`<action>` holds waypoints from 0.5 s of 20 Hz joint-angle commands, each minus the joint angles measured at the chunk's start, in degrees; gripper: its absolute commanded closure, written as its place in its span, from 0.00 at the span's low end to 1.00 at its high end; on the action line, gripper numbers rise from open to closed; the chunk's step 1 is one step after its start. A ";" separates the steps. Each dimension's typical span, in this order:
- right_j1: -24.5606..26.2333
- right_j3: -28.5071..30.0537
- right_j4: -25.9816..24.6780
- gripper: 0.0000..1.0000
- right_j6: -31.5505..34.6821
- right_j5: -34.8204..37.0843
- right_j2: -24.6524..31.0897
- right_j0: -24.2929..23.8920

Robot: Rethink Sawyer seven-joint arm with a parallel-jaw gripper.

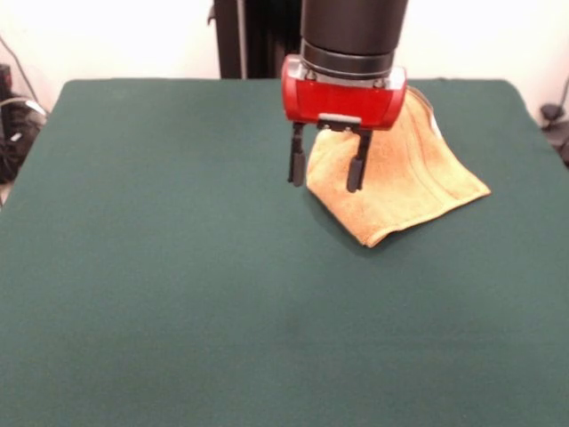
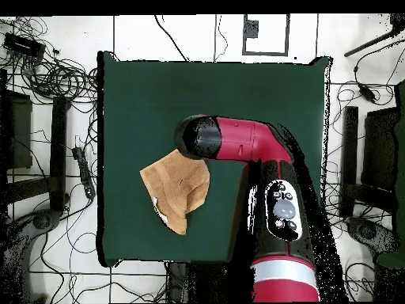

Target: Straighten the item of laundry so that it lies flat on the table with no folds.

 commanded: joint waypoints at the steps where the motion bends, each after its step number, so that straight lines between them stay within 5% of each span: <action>1: 2.02 8.00 -0.97 0.00 -0.23 0.66 7.65 0.19; 10: 2.97 9.04 -1.94 0.00 0.30 -1.94 8.24 -0.16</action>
